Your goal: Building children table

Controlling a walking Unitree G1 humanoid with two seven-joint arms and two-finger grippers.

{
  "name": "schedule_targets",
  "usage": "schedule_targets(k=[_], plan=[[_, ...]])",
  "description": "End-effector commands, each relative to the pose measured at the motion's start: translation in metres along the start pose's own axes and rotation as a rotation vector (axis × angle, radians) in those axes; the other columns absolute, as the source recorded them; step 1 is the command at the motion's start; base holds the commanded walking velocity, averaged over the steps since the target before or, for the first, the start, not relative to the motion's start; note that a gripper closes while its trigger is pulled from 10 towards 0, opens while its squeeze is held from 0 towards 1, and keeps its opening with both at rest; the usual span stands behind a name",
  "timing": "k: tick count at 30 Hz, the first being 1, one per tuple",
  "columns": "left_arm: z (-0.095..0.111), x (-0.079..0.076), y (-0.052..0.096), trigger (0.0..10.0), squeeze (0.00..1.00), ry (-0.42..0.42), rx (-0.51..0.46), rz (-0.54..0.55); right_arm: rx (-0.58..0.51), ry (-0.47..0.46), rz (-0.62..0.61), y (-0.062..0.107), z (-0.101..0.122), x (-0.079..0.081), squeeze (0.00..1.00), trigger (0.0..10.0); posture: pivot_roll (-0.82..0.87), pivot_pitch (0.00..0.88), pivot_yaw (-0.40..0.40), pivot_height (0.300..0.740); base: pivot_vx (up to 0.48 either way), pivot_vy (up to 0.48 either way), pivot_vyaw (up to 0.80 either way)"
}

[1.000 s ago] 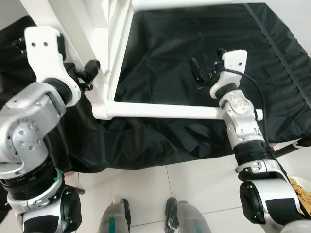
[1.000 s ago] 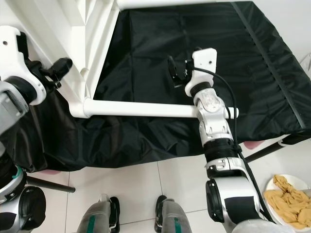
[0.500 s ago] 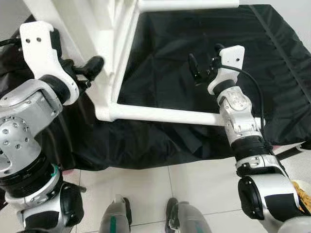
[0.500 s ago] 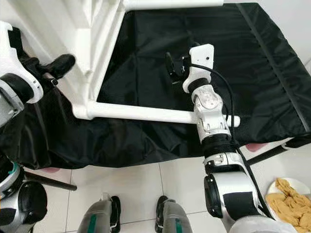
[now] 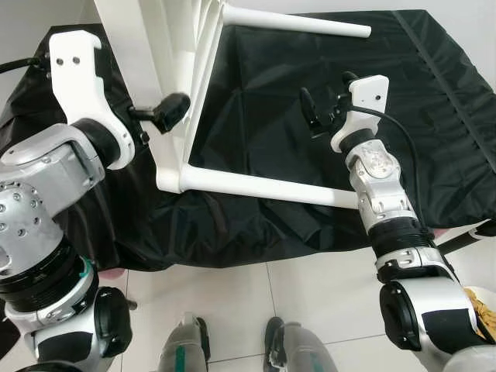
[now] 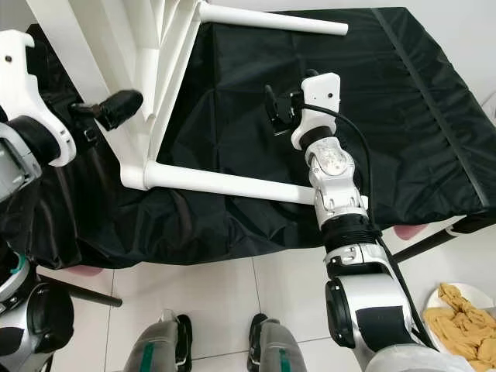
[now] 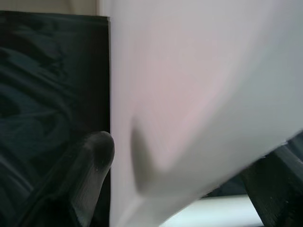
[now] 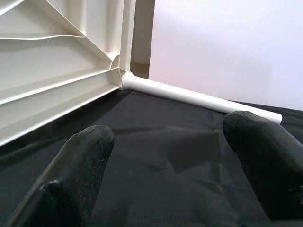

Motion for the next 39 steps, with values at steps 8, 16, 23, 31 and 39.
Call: schedule_targets(k=[8,16,23,31,39], plan=[[-0.007,0.017,0.017,10.0,0.0,-0.021,0.073,-0.113,-0.005,-0.001,0.013,-0.002,0.0,0.003,0.0,10.0,0.11,0.174,0.03,0.74,0.0,0.0,0.0],[-0.007,0.021,0.031,10.0,0.0,-0.089,0.1,-0.124,-0.003,0.002,0.02,-0.003,-0.001,0.003,0.0,10.0,0.12,0.169,0.01,0.74,0.0,0.0,0.0],[-0.021,0.022,0.053,10.0,0.0,-0.125,0.185,-0.213,-0.01,-0.002,0.053,-0.009,0.001,0.011,0.0,10.0,0.15,0.154,-0.018,0.74,0.0,0.0,0.0],[-0.023,0.022,0.065,10.0,0.0,-0.045,0.177,-0.316,-0.023,-0.003,0.075,-0.016,0.006,0.015,0.0,10.0,0.17,0.144,-0.039,0.74,0.0,0.0,0.0],[-0.024,-0.003,0.046,10.0,0.0,0.002,0.152,-0.488,-0.036,0.001,0.091,-0.024,0.012,0.016,0.0,10.0,0.18,0.126,-0.062,0.74,0.0,0.0,0.0]])
Point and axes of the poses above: a point about 5 cm out from each wrist's last joint towards the gripper, its own y axis pointing back from the gripper into the wrist, its own z axis along the axis of the wrist's last joint, x = y × z, the point moved 3 cm from there along -y, pointing out of the wrist towards the gripper, and after that the axes turned 7 degrees about y, right-handed, at the moved point
